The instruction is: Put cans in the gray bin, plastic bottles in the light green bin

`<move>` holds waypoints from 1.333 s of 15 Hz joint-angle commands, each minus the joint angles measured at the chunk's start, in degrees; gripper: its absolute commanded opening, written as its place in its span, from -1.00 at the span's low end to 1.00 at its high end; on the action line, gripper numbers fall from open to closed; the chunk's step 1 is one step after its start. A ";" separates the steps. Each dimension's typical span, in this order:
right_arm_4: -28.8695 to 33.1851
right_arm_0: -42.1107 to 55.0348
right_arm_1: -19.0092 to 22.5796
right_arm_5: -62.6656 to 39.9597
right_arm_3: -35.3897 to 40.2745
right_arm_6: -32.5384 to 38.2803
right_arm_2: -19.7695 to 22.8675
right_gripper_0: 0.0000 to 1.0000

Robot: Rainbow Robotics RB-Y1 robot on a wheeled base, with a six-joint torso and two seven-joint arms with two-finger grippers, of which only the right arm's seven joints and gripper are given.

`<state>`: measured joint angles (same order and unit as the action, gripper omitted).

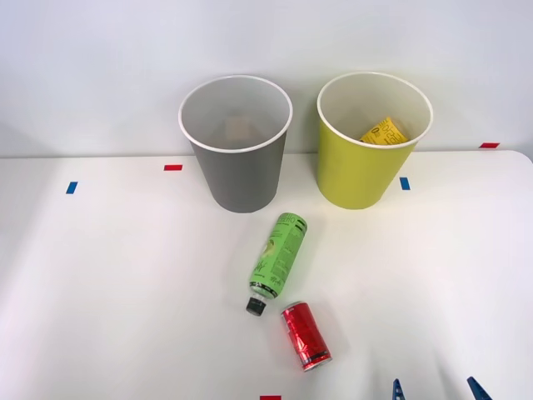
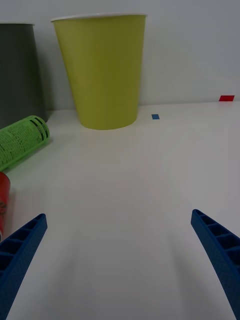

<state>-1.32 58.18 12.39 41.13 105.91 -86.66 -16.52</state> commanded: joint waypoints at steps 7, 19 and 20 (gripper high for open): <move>0.00 0.00 0.00 0.00 0.00 0.00 0.00 1.00; -0.62 -1.23 0.70 -0.26 -1.49 -0.18 0.18 1.00; -0.97 -1.23 2.02 -0.35 -0.35 -0.26 0.09 1.00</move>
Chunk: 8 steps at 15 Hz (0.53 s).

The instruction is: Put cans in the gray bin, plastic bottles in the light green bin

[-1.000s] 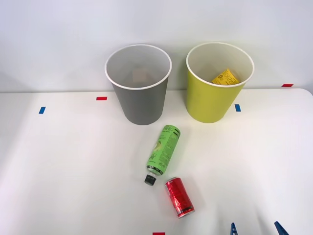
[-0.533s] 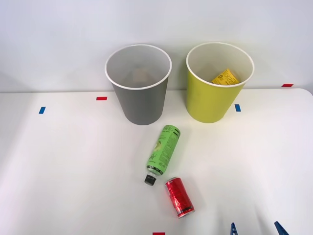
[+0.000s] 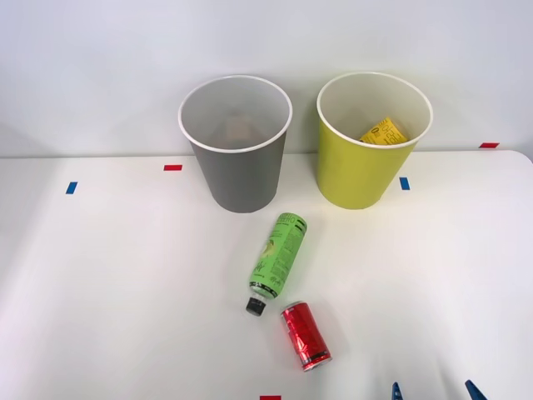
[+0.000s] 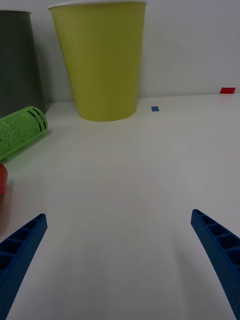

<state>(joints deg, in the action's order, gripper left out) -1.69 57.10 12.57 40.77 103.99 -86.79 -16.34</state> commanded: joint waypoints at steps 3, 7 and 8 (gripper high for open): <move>-1.39 -0.32 8.35 -9.49 8.34 -0.13 -0.98 1.00; -2.88 -0.24 17.49 -28.21 20.20 1.19 -1.06 1.00; -3.41 -0.32 19.25 -32.25 22.58 1.72 -1.06 1.00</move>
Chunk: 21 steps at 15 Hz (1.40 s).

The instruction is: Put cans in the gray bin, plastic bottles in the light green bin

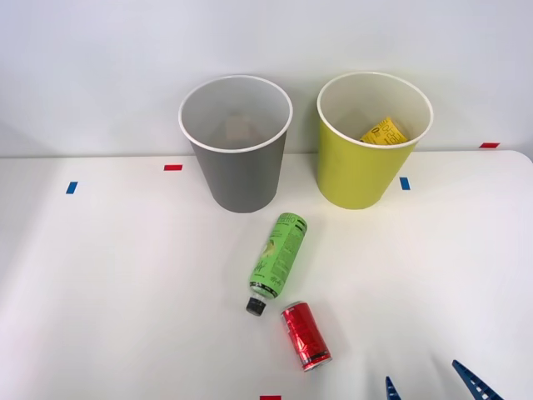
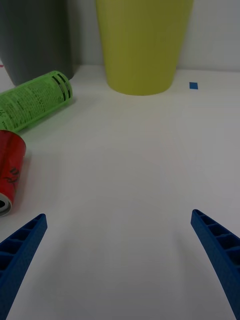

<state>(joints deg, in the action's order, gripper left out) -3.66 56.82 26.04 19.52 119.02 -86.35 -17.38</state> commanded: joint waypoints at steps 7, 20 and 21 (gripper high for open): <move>-4.42 -3.82 15.00 -48.61 29.43 14.28 -1.96 1.00; -17.70 -38.81 17.64 -84.29 30.98 34.32 -11.89 1.00; -17.87 -40.56 17.72 -85.52 30.98 35.99 -13.03 1.00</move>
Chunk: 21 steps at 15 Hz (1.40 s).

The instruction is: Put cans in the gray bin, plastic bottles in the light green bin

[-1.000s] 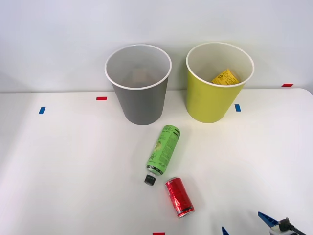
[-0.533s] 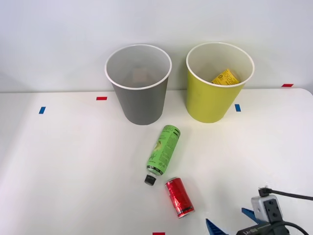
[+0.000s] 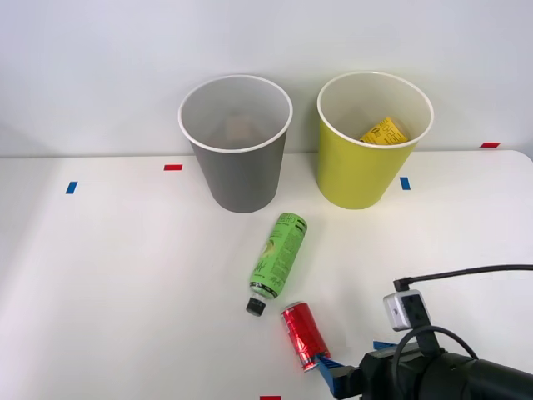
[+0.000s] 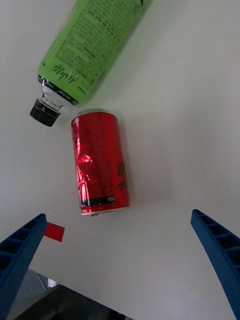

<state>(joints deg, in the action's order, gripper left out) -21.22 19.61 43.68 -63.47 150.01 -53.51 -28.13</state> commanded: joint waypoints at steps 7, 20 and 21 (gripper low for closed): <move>-3.74 -14.51 -0.35 -9.66 -2.35 11.41 -4.66 1.00; 3.20 -23.21 -7.03 -8.08 -12.99 6.40 -12.30 1.00; 3.20 -23.30 -7.20 -8.08 -13.43 6.22 -12.30 1.00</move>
<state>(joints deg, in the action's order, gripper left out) -18.26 -3.53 36.77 -71.58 137.14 -47.03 -40.33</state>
